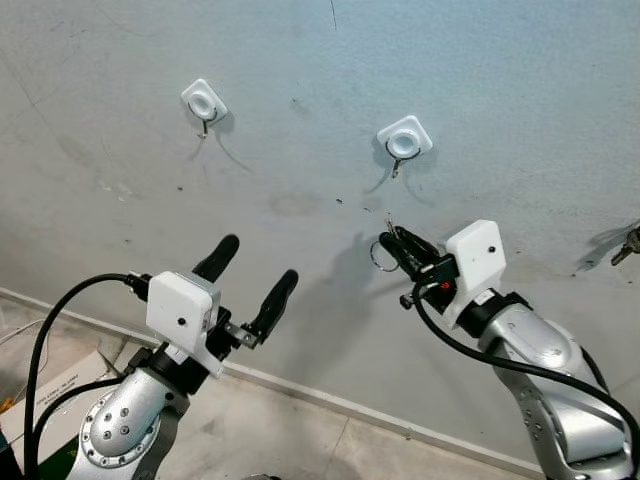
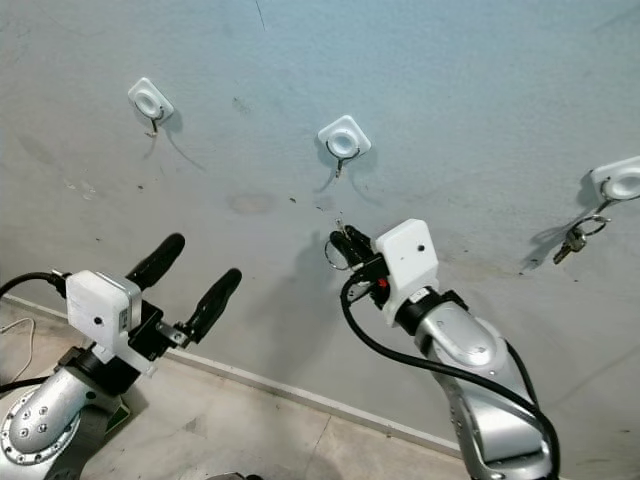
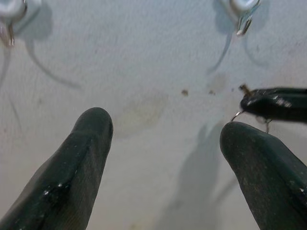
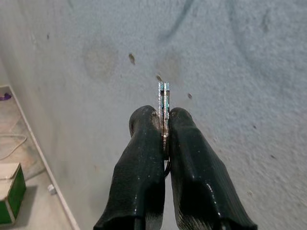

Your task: Hang keys on a hook

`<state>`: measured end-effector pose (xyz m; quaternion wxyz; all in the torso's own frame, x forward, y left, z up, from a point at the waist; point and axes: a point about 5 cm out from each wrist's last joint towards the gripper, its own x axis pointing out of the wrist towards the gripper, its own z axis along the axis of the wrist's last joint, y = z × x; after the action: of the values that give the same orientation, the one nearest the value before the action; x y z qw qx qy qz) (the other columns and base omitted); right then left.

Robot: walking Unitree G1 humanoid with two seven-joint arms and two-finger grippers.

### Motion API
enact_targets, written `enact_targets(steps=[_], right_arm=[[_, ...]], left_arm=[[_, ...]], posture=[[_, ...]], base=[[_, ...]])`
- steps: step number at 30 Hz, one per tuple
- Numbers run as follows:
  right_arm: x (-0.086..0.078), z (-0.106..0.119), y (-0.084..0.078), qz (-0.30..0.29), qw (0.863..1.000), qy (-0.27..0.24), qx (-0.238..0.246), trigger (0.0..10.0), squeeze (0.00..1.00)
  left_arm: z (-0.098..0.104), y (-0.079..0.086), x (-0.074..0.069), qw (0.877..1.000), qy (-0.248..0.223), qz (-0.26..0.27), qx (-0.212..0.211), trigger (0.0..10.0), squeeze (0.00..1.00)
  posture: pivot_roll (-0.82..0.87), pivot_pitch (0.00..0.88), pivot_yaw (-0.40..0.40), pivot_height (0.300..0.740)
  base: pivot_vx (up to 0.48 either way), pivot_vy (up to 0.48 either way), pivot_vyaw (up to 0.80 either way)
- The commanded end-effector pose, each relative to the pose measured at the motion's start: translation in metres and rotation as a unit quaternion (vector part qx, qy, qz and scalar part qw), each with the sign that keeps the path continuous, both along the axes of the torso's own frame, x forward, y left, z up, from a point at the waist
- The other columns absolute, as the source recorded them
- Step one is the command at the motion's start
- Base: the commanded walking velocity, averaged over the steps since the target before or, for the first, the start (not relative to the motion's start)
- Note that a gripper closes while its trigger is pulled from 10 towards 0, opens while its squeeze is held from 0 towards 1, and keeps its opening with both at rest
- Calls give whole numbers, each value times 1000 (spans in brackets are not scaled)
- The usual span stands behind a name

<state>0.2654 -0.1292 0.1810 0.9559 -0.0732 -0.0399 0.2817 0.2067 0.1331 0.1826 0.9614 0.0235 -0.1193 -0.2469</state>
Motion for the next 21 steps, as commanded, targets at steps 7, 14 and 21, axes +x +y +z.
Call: enact_targets(steps=[7, 14, 21], right_arm=[[6, 18, 6, 3, 999, -37, 22, 10000, 0], [10, 44, 4, 26, 996, -62, 56, 10000, 0], [8, 55, 8, 63, 994, -64, 67, 10000, 0]], left_arm=[[-3, -3, 9, 1000, 2, -13, -2, 10000, 0], [-4, -5, 14, 1000, -1, -23, -2, 10000, 0], [-4, -6, 15, 1000, 0, -27, -3, 10000, 0]], posture=[[-8, 16, 43, 740], [-21, 5, 57, 740], [-24, 11, 59, 740]], base=[[0, 0, 0], [0, 0, 0], [0, 0, 0]])
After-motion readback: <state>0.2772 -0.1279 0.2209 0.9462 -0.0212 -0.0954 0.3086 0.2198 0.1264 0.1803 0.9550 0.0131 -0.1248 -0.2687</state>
